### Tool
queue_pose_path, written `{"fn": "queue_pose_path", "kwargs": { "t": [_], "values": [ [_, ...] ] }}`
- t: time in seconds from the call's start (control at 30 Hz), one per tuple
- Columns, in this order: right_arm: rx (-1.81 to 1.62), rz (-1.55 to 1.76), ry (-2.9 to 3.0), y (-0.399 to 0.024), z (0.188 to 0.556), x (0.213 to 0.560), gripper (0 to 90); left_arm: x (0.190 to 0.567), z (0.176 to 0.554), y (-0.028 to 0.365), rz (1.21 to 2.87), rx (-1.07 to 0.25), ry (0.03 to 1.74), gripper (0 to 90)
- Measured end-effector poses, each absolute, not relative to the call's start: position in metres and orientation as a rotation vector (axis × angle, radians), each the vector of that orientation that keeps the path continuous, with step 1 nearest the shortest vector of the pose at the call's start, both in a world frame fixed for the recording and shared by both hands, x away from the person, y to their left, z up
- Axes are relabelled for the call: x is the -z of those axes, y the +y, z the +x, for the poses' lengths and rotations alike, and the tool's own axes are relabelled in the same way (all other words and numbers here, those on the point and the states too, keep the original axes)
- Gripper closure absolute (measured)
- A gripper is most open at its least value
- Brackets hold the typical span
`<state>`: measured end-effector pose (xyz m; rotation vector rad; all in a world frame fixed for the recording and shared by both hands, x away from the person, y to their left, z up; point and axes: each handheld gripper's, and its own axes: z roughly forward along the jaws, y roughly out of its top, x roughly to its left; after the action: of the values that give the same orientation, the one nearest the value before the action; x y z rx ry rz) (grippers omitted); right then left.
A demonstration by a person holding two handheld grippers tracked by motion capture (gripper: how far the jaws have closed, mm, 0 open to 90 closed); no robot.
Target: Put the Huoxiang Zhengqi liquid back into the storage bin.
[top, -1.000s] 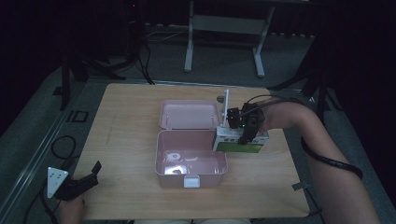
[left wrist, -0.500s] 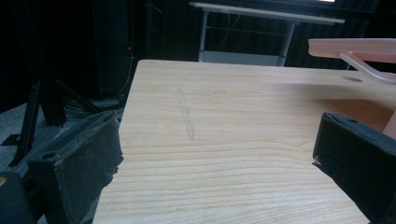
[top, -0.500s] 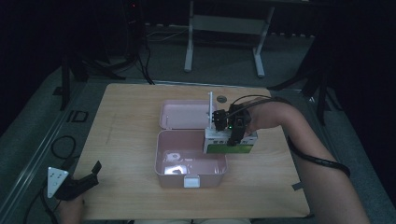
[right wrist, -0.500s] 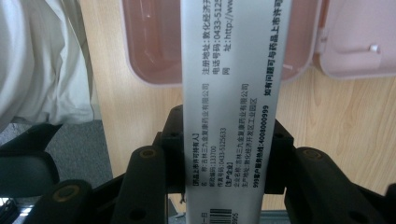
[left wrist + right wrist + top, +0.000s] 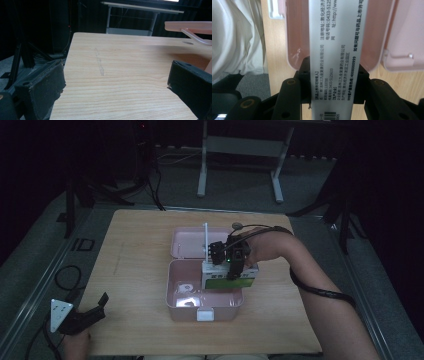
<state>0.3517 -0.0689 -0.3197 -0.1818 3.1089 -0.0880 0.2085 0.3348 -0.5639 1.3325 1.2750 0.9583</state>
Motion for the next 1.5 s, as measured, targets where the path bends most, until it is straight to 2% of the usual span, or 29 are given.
{"fn": "queue_pose_path", "kwargs": {
  "t": [0.57,1.5],
  "values": [
    [0.1,-0.238,3.124,-0.034,0.346,0.334,62.0,0.564,0.209,0.335,1.331,-0.955,1.275,1.0],
    [0.146,-0.161,3.201,-0.032,0.36,0.418,62.0,0.564,0.209,0.335,1.334,-0.95,1.276,1.0]
  ]
}}
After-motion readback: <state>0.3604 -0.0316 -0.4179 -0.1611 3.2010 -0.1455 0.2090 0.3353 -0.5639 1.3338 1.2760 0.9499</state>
